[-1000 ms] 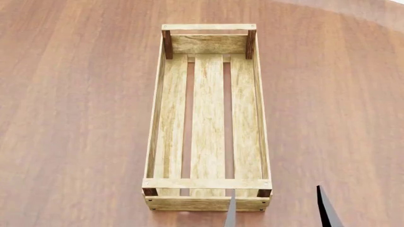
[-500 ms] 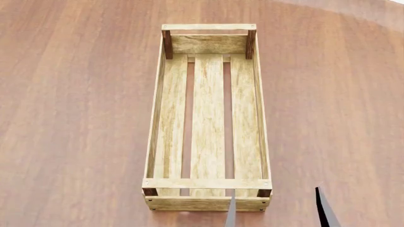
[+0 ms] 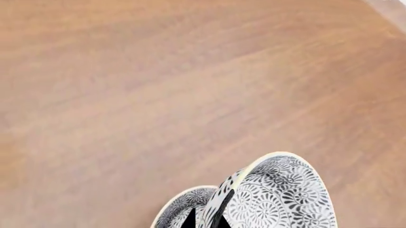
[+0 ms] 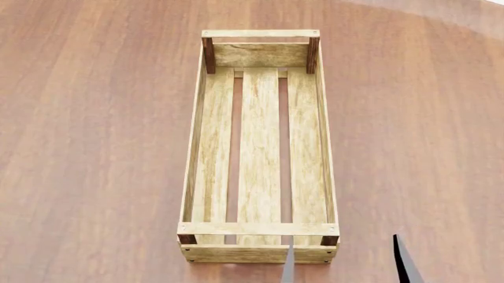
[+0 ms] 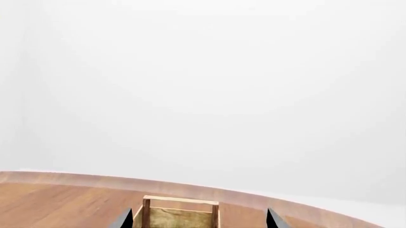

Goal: Stack the right bowl on the left bowl and place them in the tray.

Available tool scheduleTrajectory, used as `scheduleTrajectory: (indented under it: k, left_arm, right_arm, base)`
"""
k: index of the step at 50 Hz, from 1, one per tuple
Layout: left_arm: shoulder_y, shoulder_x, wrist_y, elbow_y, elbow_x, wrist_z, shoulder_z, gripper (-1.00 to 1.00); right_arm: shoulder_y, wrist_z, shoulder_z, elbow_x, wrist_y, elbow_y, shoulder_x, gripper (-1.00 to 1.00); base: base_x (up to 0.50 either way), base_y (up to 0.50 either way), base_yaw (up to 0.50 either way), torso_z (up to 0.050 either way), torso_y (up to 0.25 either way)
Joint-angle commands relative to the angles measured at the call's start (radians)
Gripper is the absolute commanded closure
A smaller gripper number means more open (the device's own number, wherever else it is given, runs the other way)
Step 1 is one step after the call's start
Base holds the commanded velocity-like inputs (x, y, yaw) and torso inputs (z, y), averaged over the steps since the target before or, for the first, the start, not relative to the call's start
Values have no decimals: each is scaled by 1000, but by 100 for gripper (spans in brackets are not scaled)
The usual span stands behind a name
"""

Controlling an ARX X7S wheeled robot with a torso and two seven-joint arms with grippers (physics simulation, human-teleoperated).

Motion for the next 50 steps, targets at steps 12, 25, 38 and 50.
scheduleTrajectory:
  k: [12,25,38,50]
  left_arm:
    - [-23,27,18,-39,57,31,5,100]
    - [-25,29,22,-55,65,29,6,100]
    - [-42,33,25,-92,90,61,40,100]
    - [-51,28,24,-103,108,112,71,-100]
  right_arm:
    - [1,-15,15,-22,8,-6,-15,-100]
    - [4,-13,13,-22,8,-2,-13,-100]
    - [6,-9,11,-20,4,7,-11,-100]
    - [5,-6,10,-18,0,9,-9,-100]
  base:
    - [0,0,0,0,0]
    - [0,0,0,0,1]
    - [0,0,0,0,0]
    - [0,0,0,0,0]
